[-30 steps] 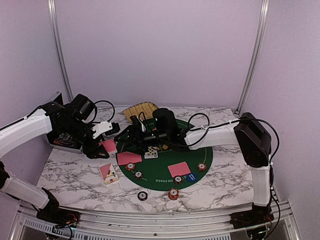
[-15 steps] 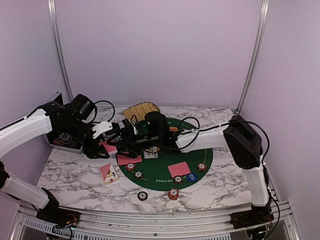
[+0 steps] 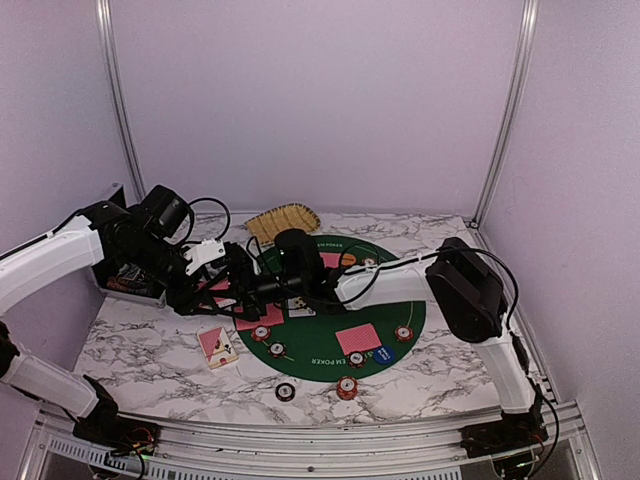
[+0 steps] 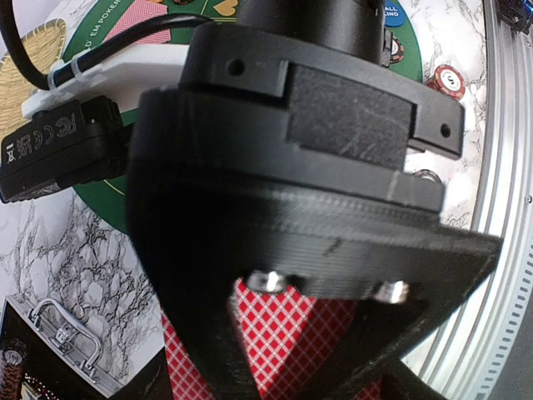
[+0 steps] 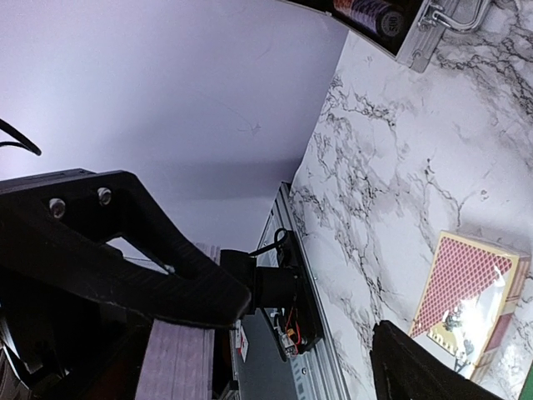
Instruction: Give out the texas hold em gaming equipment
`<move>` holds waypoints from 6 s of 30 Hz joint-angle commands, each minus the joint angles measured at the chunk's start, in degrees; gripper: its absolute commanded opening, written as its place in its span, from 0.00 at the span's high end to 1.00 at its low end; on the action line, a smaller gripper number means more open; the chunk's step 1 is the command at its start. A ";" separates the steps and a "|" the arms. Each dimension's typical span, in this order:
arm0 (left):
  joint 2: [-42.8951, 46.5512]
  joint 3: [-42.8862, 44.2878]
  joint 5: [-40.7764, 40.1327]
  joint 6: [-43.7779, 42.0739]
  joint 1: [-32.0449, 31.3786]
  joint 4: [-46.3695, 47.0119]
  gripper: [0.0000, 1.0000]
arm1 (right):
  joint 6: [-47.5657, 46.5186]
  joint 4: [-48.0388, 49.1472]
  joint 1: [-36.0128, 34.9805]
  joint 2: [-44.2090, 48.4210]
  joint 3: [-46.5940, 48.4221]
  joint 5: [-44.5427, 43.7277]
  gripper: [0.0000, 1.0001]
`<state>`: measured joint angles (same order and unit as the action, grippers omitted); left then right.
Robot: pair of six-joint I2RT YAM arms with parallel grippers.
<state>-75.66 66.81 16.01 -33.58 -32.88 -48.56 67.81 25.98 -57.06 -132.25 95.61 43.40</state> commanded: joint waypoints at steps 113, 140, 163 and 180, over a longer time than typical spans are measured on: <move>1.26 0.32 -0.80 0.09 0.36 -1.10 1.00 | -98.23 -36.57 -1.91 0.83 -1.01 -83.33 0.96; 1.38 0.69 -0.63 0.33 0.36 -1.10 1.00 | -82.66 -41.81 1.46 14.11 -7.05 -65.82 0.29; 1.19 1.18 -0.59 0.58 0.36 -1.02 1.00 | -31.46 -29.47 8.29 18.90 -3.84 -11.83 0.01; 0.14 2.00 -0.19 0.38 0.36 -1.02 1.00 | -15.13 -15.90 4.90 13.83 -5.11 -1.33 0.01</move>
<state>-75.55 66.78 14.98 -33.41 -32.88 -49.30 49.39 6.59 -50.72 -116.71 89.03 39.59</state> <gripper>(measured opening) 0.666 0.989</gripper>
